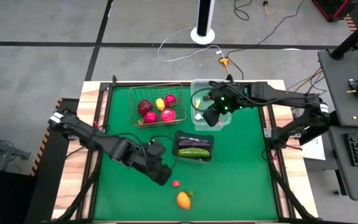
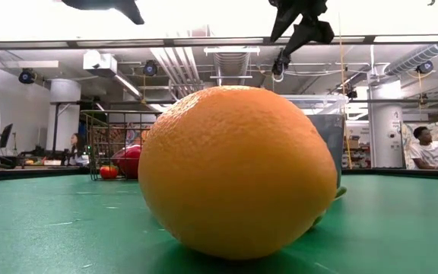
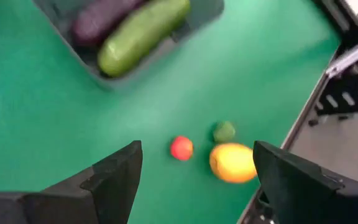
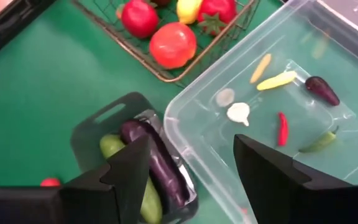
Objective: Sort produce into baskets
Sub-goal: Put the tomato into the wire basket
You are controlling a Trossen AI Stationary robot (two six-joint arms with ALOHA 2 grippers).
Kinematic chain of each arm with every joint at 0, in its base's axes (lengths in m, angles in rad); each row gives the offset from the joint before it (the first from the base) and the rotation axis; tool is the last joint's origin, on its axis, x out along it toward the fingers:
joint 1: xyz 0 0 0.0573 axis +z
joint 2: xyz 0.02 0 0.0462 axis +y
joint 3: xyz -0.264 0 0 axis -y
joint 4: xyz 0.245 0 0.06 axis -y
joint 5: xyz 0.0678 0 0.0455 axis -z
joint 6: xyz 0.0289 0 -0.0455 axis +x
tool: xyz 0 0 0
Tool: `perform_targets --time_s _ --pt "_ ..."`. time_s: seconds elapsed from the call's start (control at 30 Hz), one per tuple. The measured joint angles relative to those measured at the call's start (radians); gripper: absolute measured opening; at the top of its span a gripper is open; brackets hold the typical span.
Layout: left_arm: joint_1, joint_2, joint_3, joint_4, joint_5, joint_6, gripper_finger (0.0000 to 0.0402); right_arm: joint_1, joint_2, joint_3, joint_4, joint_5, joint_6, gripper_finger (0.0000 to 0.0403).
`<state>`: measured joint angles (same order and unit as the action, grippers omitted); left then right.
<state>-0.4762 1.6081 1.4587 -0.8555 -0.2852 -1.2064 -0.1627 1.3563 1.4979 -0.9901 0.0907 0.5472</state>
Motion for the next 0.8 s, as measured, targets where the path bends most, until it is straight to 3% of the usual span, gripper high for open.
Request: perform_targets --time_s 0.1,0.27,0.47,0.8 --pt "-0.019 0.074 0.042 0.001 0.044 0.017 0.0287 0.021 -0.001 0.0 0.0 0.006 0.0 0.0222" --pt "-0.078 0.198 0.122 -0.036 0.085 0.431 0.0283 0.048 -0.001 0.0 0.0 0.006 0.016 0.0222" --pt "-0.088 0.278 0.143 -0.017 0.08 0.741 0.0269 0.089 -0.001 0.0 -0.007 0.007 0.072 0.0222" --pt "-0.089 0.354 0.136 0.051 0.086 1.056 0.0259 0.195 -0.014 0.0 -0.115 0.016 0.232 0.0222"
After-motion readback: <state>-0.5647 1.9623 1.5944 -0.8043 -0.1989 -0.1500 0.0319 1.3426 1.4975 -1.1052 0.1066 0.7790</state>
